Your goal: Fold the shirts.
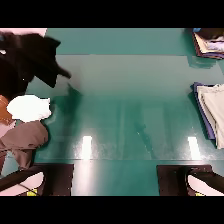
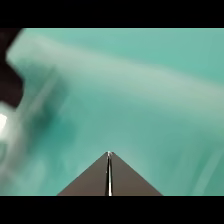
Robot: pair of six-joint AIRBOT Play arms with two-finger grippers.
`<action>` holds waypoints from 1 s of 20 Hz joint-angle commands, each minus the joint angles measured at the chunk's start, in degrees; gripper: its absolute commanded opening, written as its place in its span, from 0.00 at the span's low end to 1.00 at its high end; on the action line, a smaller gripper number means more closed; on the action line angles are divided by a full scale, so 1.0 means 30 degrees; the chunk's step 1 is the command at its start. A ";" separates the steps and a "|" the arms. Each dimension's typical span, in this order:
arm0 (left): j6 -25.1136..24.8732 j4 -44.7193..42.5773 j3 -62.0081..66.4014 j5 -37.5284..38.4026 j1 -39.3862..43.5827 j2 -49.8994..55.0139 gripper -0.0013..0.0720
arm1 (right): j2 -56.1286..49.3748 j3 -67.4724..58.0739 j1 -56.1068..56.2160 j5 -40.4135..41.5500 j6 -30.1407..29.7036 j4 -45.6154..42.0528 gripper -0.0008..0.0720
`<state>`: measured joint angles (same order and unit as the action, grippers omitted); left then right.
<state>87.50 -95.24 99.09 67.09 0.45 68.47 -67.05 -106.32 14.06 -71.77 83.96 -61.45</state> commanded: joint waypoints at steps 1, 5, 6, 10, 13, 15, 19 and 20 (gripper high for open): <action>-0.0794 0.0270 0.1195 0.2426 0.2892 -0.2892 0.05 | 0.0007 -0.2346 -0.0678 0.0379 0.0000 -0.0029 0.04; -0.0240 0.0415 -0.0270 0.3818 0.8051 -0.2178 0.05 | 0.0117 -0.3373 -0.1421 -0.0211 0.0007 0.0000 0.04; 0.0000 0.0568 -0.1100 0.3745 0.9384 -0.1712 0.05 | 0.0284 -0.3184 -0.1421 -0.0189 0.0007 0.0000 0.04; -0.0015 0.2310 -0.4218 0.0466 1.2356 0.0627 0.81 | 0.1435 -0.1450 -0.1421 -0.0117 0.0000 -0.0015 0.04; 0.0692 0.1508 -0.4262 0.0153 1.1227 0.1290 0.75 | 0.2339 -0.0226 -0.1421 -0.0073 0.0000 -0.0022 0.04; 0.1005 0.1610 -0.4422 0.1683 0.9107 0.1253 0.75 | 0.2827 0.0532 -0.1421 0.0058 0.0000 -0.0066 0.04; 0.0882 0.5523 -0.8386 0.1260 0.5887 0.1246 0.75 | 0.3636 0.1996 -0.1421 0.0554 0.0000 -0.0044 0.04; 0.0758 0.6302 -0.9806 0.0386 0.5537 0.1246 0.75 | 0.3745 0.2353 -0.1421 0.0656 0.0007 -0.0029 0.04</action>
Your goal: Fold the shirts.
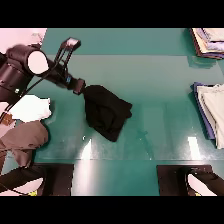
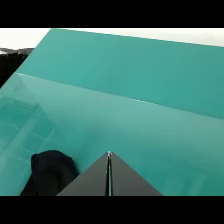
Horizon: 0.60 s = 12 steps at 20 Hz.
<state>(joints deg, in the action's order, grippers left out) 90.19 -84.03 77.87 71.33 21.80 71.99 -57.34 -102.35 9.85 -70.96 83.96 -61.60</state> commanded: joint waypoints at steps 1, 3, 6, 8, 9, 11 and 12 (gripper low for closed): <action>-0.0138 0.3308 -0.4204 -0.1982 -0.1851 0.0087 0.75 | 0.0539 0.1311 -0.0015 0.0423 0.0007 0.0044 0.04; -0.0204 0.4750 -0.6645 -0.4029 -0.2004 0.0095 0.75 | 0.0539 0.1734 -0.0015 0.0466 0.0007 0.0073 0.04; -0.0226 0.6645 -0.8881 -0.6841 -0.2004 0.0423 0.75 | 0.0539 0.2441 -0.0015 0.0605 0.0007 0.0066 0.04; -0.0226 0.7213 -0.9012 -0.7198 -0.1996 0.1268 0.75 | 0.0539 0.2878 -0.0007 0.0641 0.0015 0.0131 0.04; -0.0335 0.7796 -0.9005 -0.7293 -0.2004 0.1661 0.75 | 0.0539 0.3024 -0.0007 0.0619 0.0015 0.0197 0.04; -0.1268 0.9114 -0.9005 -0.7898 -0.2004 0.2200 0.75 | 0.0532 0.3293 -0.0015 0.0656 0.0015 0.0189 0.04; -0.1246 0.9224 -0.8990 -0.8233 -0.2004 0.2208 0.75 | 0.0539 0.3402 -0.0015 0.0605 0.0015 0.0182 0.04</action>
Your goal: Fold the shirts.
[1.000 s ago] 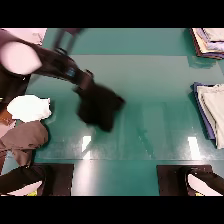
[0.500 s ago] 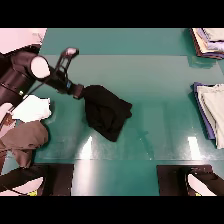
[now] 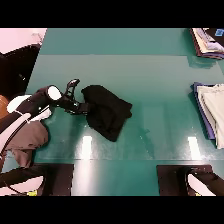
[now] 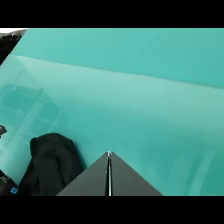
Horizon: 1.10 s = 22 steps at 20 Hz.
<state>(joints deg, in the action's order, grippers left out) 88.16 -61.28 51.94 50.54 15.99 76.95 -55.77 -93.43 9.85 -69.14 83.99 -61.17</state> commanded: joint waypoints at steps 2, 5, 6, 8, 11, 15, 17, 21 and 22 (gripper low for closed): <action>-0.0554 0.1144 0.0044 -0.1486 -0.0066 0.0532 0.15 | 0.0015 0.0772 -0.0015 -0.0102 0.0007 0.0015 0.04; -0.0510 -0.1413 0.1763 -0.0510 -0.0066 0.0495 0.05 | 0.0015 0.2397 -0.0015 -0.1333 0.0022 0.0036 0.04; -0.0408 -0.2514 0.2528 0.0044 -0.0066 0.0481 0.05 | 0.0015 0.3337 -0.0015 -0.1807 0.0240 0.0029 0.04; -0.0393 -0.3687 0.3825 0.0772 -0.0066 0.0481 0.05 | 0.0007 0.6142 0.0197 -0.2310 0.0554 0.0036 0.04; -0.0386 -0.4029 0.4306 0.0619 -0.0066 0.0488 0.05 | -0.0233 1.1315 0.1603 -0.0590 0.0561 0.0182 0.40; -0.0393 -0.4080 0.4306 0.0678 -0.0066 0.0503 0.05 | -0.3264 1.5897 0.4262 0.3271 -0.0743 0.4874 0.63; -0.0386 -0.4080 0.4306 0.0670 -0.0066 0.0503 0.05 | -0.5246 1.6320 0.5595 0.4845 -0.2776 0.8262 0.63; -0.0393 -0.4087 0.4306 0.0721 -0.0066 0.0503 0.05 | -0.8408 1.4834 0.7606 0.5391 -0.4925 1.1096 0.63; -0.0393 -0.4095 0.4306 0.0699 -0.0066 0.0503 0.05 | -0.9071 1.4163 0.7985 0.5348 -0.5005 1.1045 0.63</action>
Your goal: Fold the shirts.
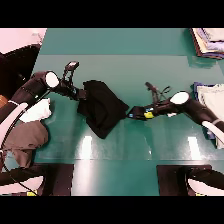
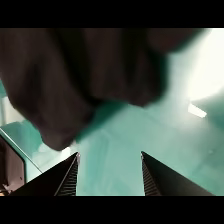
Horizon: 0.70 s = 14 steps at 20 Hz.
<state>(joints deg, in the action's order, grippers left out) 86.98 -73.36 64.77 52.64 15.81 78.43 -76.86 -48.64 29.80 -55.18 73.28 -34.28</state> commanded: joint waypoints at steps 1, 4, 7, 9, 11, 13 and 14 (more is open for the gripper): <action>0.0007 -0.0066 0.0029 -0.0007 -0.0007 0.0015 0.05 | -0.2681 -0.1479 0.1698 0.0692 -0.1457 0.2084 0.63; 0.0000 -0.0066 0.0029 -0.0022 -0.0007 0.0015 0.05 | -0.4269 -0.3490 0.2448 0.0758 -0.1457 0.1996 0.63; 0.0007 -0.0313 0.0036 0.0168 -0.0007 0.0000 0.05 | -0.5224 -0.5034 0.2579 0.0648 -0.1457 0.0743 0.11; 0.0175 -0.1472 0.0233 0.0663 -0.0007 -0.0306 0.05 | -0.4983 -0.5566 0.2113 0.0459 -0.1399 0.0000 0.04; 0.0984 -0.3687 0.0918 0.1129 -0.0007 -0.1348 0.05 | -0.3614 -0.6186 0.0852 -0.0189 -0.0328 -0.2171 0.04; 0.1027 -0.5559 0.1953 0.1537 -0.0007 -0.3104 0.05 | -0.1435 -0.7031 -0.0765 -0.1239 0.0780 -0.5020 0.04; 0.0998 -0.5923 0.2616 0.1763 -0.0007 -0.4102 0.05 | -0.0299 -0.7533 -0.1559 -0.1880 0.1246 -0.6215 0.04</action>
<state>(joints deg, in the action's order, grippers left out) 89.12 -83.81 68.99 55.99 15.84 71.83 -84.33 -67.72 30.33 -56.58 72.79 -41.91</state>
